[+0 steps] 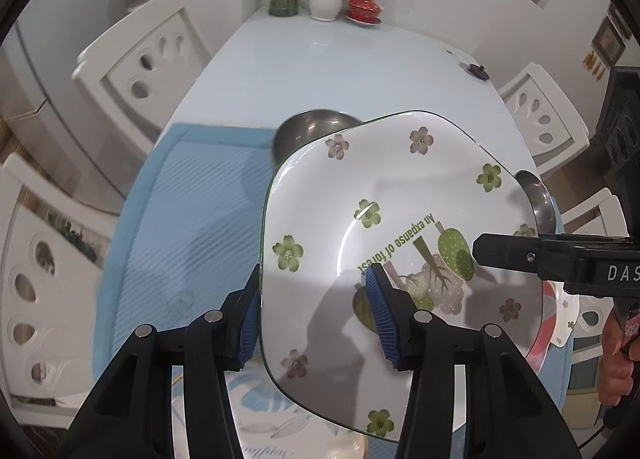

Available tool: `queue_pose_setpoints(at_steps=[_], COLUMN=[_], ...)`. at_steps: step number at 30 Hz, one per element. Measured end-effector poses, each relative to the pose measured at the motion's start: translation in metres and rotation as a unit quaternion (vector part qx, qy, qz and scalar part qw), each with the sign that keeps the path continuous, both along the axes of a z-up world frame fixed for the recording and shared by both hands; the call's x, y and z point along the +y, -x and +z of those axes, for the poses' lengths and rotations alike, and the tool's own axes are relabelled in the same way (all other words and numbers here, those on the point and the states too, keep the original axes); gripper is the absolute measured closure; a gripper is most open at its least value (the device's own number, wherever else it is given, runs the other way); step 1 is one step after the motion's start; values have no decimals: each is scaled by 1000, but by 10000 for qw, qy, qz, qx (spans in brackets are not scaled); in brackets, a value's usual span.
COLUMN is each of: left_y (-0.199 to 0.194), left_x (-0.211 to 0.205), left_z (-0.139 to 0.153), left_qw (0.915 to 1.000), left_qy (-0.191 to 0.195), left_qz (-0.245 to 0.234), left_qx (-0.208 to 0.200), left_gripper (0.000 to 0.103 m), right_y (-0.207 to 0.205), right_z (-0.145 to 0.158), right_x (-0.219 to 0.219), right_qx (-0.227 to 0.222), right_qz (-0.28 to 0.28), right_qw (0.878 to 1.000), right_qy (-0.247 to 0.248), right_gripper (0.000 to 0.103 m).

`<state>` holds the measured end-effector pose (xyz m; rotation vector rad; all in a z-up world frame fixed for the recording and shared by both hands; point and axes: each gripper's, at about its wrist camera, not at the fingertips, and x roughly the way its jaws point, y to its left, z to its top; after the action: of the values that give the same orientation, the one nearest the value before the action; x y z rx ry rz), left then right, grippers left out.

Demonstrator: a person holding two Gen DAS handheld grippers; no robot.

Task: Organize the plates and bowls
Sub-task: 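Lift the clover plate with both grippers and carry it over the blue-leaf plate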

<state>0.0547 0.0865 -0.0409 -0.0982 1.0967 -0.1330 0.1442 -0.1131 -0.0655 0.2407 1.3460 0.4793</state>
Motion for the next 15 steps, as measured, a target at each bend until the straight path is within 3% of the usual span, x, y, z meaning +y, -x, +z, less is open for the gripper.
queue_pose_setpoints(at_steps=[15], left_y=[54], left_x=[64], left_z=[-8], left_qw=[9981], left_qy=[61], left_qz=[600], left_qx=[108], left_gripper=[57], right_y=[38], right_z=[-9], right_x=[76], right_qx=[108], right_qz=[724], right_qw=[9973], right_qy=[59], right_gripper=[51])
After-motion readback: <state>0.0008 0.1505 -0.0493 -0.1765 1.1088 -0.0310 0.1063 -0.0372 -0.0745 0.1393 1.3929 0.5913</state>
